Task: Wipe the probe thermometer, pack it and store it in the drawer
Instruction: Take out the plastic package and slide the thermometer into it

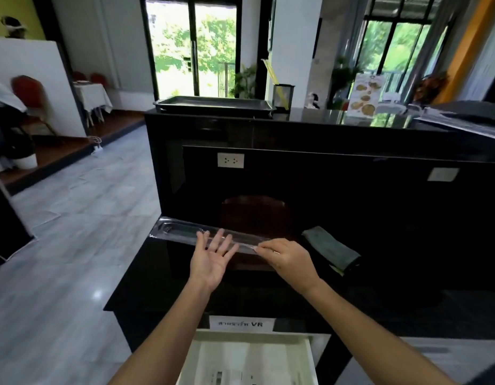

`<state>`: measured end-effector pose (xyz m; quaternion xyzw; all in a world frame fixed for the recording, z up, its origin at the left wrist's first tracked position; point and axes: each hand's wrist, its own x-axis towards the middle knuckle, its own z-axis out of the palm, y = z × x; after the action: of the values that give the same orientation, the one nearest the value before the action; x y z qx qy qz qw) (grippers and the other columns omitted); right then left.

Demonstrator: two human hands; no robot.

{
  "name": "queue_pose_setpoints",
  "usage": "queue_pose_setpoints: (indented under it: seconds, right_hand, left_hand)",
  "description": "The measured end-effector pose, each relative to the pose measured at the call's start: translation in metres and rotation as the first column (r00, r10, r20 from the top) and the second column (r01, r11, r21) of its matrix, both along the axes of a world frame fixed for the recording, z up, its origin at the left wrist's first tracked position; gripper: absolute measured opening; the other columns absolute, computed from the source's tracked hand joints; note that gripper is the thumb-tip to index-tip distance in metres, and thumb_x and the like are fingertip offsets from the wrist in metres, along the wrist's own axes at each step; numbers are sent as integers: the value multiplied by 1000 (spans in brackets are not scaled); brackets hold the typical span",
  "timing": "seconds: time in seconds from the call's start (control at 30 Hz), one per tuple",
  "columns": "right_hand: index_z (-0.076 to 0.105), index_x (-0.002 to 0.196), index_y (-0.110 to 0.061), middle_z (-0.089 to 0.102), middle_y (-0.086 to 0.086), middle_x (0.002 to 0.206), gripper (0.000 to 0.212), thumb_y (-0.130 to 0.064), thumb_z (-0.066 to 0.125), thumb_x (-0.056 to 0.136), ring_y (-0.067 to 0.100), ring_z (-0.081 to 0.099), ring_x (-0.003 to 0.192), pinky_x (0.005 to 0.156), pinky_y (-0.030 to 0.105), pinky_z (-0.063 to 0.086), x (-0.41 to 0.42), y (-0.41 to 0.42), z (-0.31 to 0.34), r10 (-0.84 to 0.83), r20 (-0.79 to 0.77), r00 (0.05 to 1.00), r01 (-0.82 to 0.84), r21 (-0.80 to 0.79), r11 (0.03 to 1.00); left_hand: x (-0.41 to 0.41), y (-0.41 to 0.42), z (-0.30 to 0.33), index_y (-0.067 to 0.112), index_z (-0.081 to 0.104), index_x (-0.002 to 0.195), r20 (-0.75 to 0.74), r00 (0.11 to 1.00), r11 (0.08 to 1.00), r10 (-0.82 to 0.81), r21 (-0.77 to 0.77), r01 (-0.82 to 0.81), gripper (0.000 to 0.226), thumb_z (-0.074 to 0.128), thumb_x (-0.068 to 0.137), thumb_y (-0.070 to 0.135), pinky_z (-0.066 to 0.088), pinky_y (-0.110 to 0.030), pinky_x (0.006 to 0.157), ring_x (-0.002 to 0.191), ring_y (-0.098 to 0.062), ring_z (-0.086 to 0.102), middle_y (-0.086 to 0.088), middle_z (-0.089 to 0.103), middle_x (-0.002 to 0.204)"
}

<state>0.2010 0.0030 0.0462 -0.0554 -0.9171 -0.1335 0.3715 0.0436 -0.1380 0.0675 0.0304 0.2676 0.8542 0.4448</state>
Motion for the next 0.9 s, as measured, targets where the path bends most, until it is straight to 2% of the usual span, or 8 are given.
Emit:
queue_pose_setpoints:
  seconds: [0.1, 0.17, 0.27, 0.33, 0.4, 0.5, 0.63, 0.9]
  right_hand:
    - [71, 111, -22, 71, -5, 108, 25, -29, 67, 88, 12, 66, 98, 76, 25, 50, -4, 5, -8, 100, 67, 993, -97, -46, 994]
    - [67, 119, -24, 67, -6, 116, 33, -40, 57, 91, 10, 60, 106, 84, 25, 47, -6, 10, -14, 137, 137, 981, -112, -177, 978]
    - [63, 122, -26, 61, -8, 118, 37, -42, 50, 92, 9, 56, 106, 85, 27, 45, -12, 24, -21, 7, 80, 997, 27, -420, 907]
    - [62, 121, -24, 61, -6, 117, 32, -36, 49, 94, 14, 57, 106, 85, 31, 46, -19, 42, -27, -181, 138, 974, 227, -553, 802]
    - [59, 123, -23, 61, -2, 121, 31, -31, 48, 95, 20, 56, 112, 91, 37, 45, -25, 59, -35, -338, 366, 867, 498, -604, 622]
    - [57, 125, -22, 58, 5, 126, 34, -32, 48, 94, 25, 54, 118, 93, 38, 45, -33, 79, -50, -341, 615, 711, 702, -587, 403]
    - [54, 128, -23, 57, 3, 129, 38, -35, 50, 92, 26, 51, 121, 96, 39, 42, -47, 91, -65, -327, 687, 649, 751, -509, 421]
    - [60, 121, -24, 58, 4, 124, 32, -28, 53, 90, 26, 53, 117, 92, 39, 43, -65, 99, -78, -376, 686, 623, 769, -447, 458]
  left_hand:
    - [-6, -3, -11, 16, 30, 144, -14, 1000, 996, 4, -87, -5, 44, 31, 102, 30, 43, -52, 95, 128, -36, 46, -15, 44, 144]
    - [-9, -5, -21, 13, 31, 145, -74, 997, 984, -19, -177, 5, 45, 31, 102, 28, 45, -48, 91, 123, -34, 51, -14, 50, 140]
    - [-13, -11, -36, 7, 35, 142, -130, 986, 946, -107, -320, 61, 44, 33, 102, 24, 45, -45, 93, 115, -29, 56, -14, 57, 131]
    - [-13, -11, -45, 2, 38, 140, -130, 979, 921, -160, -377, 100, 43, 35, 101, 20, 44, -42, 94, 112, -28, 58, -15, 59, 127]
    - [-10, -12, -51, 1, 38, 140, -140, 967, 897, -211, -421, 135, 43, 37, 101, 17, 46, -39, 92, 111, -26, 60, -15, 58, 130]
    - [-6, -12, -62, 1, 42, 138, -163, 954, 871, -253, -467, 151, 41, 41, 99, 18, 50, -35, 87, 108, -23, 63, -12, 61, 127]
    - [2, -13, -71, 10, 43, 137, -186, 926, 824, -328, -537, 184, 40, 44, 99, 22, 52, -30, 81, 108, -18, 65, -4, 66, 123]
    - [11, -18, -88, 26, 46, 135, -225, 875, 745, -428, -636, 201, 43, 50, 94, 36, 48, -28, 83, 110, -11, 63, 10, 67, 119]
